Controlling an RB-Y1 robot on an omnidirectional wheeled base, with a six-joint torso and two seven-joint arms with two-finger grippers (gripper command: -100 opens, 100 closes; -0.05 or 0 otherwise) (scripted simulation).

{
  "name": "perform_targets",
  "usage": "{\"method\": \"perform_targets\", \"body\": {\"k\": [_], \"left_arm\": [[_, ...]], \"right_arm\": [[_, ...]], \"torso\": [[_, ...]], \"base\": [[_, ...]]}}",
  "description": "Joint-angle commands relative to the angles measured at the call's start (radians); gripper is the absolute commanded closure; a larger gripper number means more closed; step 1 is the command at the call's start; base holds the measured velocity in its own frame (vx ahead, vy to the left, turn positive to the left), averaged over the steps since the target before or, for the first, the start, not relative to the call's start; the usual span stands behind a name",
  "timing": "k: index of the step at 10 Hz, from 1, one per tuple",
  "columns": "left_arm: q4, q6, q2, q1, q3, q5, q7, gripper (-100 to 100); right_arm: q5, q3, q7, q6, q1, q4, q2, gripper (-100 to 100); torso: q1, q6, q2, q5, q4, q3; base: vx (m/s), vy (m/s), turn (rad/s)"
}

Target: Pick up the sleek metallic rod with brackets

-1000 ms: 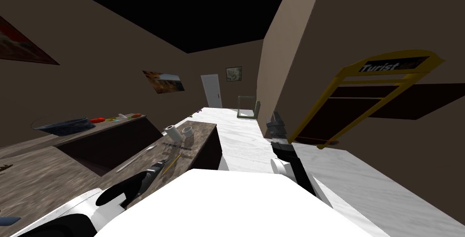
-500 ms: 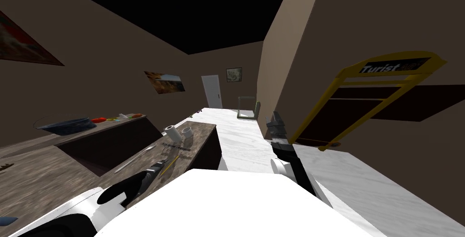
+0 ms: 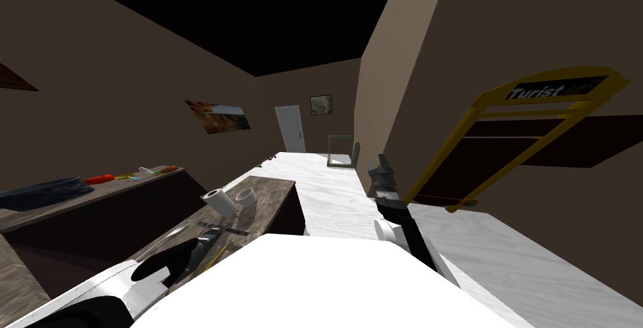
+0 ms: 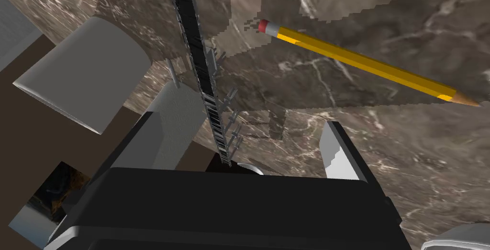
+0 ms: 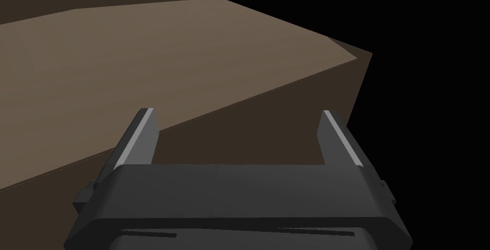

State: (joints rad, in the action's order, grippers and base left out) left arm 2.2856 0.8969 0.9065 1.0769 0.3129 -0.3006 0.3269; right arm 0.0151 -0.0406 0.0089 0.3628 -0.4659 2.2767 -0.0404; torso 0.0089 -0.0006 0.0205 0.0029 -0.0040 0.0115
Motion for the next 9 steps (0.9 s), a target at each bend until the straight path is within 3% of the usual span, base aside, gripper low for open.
{"method": "perform_targets", "body": {"k": [1,2,3,5,6,7,9], "left_arm": [[0.000,0.000,0.000,0.000,0.000,0.000,0.000,-100],[-0.002,-0.001,0.001,-0.001,0.000,-0.002,0.002,0],[-0.034,-0.019,-0.011,-0.020,-0.009,0.005,-0.008,-100],[-0.075,-0.043,-0.025,-0.043,-0.022,0.013,-0.020,-100],[-0.064,-0.036,-0.018,-0.035,-0.016,0.007,-0.016,-100],[-0.067,-0.038,-0.018,-0.037,-0.016,0.007,-0.017,100],[-0.066,-0.038,-0.018,-0.037,-0.016,0.007,-0.017,100]], "right_arm": [[0.000,0.000,0.000,0.000,0.000,0.000,0.000,0],[0.000,0.000,0.000,0.000,0.000,0.000,0.000,0],[0.000,0.000,0.000,0.000,0.000,0.000,0.000,0],[0.000,0.000,0.000,0.000,0.000,0.000,0.000,0],[0.000,0.000,0.000,0.000,0.001,0.000,0.000,0],[0.000,0.000,0.000,0.000,0.000,0.000,0.000,0],[0.000,0.000,0.000,0.000,0.000,0.000,0.000,0]], "torso": [[0.000,0.000,0.000,0.000,0.000,0.000],[-0.003,-0.001,-0.006,-0.001,0.001,-0.003],[-0.006,-0.001,-0.012,-0.001,0.002,-0.007],[-0.007,-0.001,-0.016,-0.001,0.004,-0.009],[-0.007,-0.001,-0.017,-0.002,0.004,-0.010],[-0.007,-0.001,-0.017,-0.002,0.004,-0.010],[-0.007,-0.001,-0.016,-0.002,0.004,-0.009]], "base": [[0.103,0.046,-0.025],[0.019,0.009,0.001],[0.002,0.002,-0.048],[-0.015,0.001,-0.035],[-0.008,0.001,-0.007],[0.000,0.000,0.000],[0.000,0.000,0.000]]}}
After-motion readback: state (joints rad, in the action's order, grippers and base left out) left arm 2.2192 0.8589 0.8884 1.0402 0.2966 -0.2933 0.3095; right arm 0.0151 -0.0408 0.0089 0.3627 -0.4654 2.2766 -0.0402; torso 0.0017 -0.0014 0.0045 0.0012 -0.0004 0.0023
